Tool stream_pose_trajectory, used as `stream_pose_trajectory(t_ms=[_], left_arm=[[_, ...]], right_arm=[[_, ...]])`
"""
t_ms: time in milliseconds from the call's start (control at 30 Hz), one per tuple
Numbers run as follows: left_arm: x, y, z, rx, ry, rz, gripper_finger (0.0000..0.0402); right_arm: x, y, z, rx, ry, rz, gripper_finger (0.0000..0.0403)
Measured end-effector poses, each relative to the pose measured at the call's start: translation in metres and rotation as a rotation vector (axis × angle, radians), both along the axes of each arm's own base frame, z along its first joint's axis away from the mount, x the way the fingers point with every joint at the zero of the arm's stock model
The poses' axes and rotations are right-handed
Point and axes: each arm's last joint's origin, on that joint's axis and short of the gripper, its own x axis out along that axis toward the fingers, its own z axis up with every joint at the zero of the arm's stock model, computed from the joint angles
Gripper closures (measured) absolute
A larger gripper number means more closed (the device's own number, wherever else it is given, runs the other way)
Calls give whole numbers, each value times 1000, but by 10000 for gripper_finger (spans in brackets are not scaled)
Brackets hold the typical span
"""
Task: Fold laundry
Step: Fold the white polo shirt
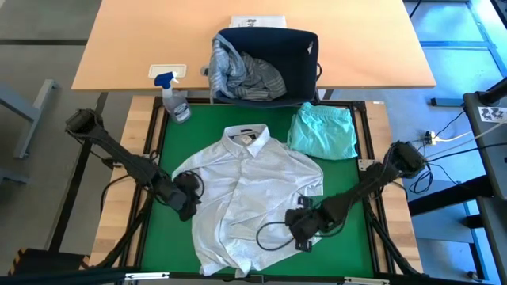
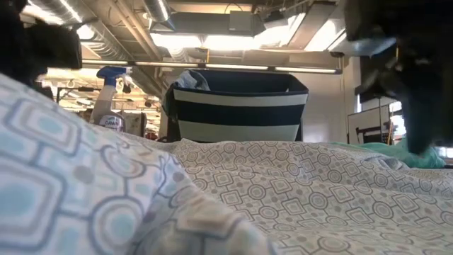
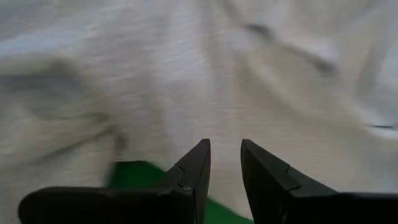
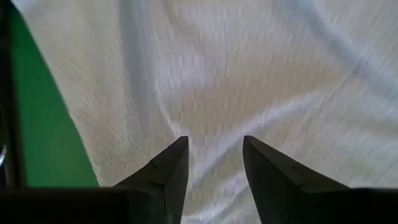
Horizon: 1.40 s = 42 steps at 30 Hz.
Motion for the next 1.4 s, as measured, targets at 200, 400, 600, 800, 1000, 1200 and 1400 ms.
stream_pose_trajectory(t_ms=[200,400,600,800,1000,1200,1400], left_arm=[[-14,18,-19,145,241,185,317],[-33,31,-17,189,393,336,317],[-23,26,4,143,275,345,317],[11,9,47,105,-56,215,317],[28,1,44,101,-175,129,317],[23,22,7,262,13,213,317],[8,55,-28,372,173,314,317]], right_arm=[[-29,20,-21,43,192,-53,252],[-76,54,-17,218,542,58,252],[-69,60,19,239,517,103,252],[-31,41,52,-48,71,38,252],[9,-11,53,-349,-116,-79,252],[45,-96,29,-361,-60,-143,252],[51,-175,-24,-152,-8,-229,252]])
